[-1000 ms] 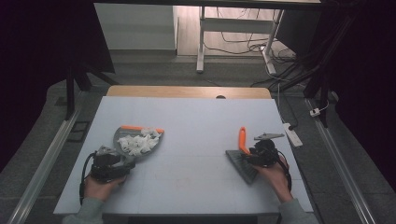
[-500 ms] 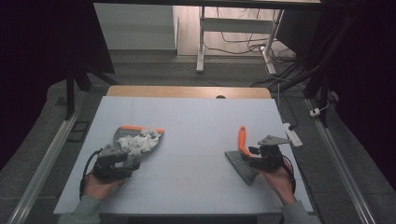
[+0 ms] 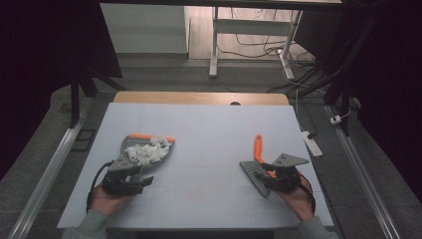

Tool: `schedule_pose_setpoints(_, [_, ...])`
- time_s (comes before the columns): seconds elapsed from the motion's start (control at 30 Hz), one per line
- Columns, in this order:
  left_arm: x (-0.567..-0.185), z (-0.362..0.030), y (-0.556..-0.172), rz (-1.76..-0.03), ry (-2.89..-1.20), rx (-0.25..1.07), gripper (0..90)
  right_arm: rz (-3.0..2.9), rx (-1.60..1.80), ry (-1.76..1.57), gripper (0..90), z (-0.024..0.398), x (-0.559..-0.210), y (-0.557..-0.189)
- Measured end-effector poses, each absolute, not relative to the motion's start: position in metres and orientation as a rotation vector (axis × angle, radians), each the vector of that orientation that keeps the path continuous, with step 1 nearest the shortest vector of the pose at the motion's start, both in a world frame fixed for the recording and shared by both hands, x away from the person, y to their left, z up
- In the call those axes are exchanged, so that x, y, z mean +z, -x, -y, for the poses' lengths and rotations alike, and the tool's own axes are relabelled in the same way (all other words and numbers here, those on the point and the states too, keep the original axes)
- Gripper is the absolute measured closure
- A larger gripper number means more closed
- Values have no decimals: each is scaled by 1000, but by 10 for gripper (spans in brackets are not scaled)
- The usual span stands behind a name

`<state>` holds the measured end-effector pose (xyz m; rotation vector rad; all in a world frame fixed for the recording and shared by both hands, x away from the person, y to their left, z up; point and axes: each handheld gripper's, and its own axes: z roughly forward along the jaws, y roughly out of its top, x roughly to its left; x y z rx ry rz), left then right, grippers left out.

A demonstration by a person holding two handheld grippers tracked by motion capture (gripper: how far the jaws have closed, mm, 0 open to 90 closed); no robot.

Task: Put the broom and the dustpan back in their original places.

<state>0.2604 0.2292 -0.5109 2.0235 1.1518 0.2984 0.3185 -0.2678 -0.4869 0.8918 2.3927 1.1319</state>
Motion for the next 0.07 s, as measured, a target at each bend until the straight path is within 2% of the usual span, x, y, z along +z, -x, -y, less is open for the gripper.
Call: schedule_pose_setpoints(0.07, [-511,-230,-260,-1155,-2021,296,351,-2388,1137,-871,529,268,-487,-318])
